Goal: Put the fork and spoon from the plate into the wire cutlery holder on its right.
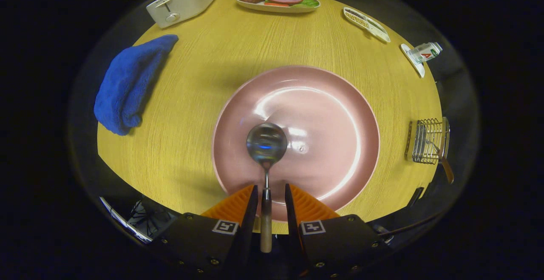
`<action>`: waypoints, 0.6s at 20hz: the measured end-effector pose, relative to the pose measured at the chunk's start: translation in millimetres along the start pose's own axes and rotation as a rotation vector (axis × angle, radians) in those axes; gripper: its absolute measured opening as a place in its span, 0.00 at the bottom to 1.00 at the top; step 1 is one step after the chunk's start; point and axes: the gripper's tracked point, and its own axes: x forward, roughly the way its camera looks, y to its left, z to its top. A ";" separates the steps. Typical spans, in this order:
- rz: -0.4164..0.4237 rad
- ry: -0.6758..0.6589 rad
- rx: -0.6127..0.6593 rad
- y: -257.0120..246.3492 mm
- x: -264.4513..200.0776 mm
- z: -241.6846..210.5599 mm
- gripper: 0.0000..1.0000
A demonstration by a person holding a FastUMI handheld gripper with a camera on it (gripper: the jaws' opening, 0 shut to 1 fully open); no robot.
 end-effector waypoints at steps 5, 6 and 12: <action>-0.002 0.023 -0.012 -1.6 10.0 0.3 0.39; 0.017 0.022 -0.015 3.5 13.6 1.1 0.39; 0.030 0.063 -0.008 3.7 13.2 -0.5 0.09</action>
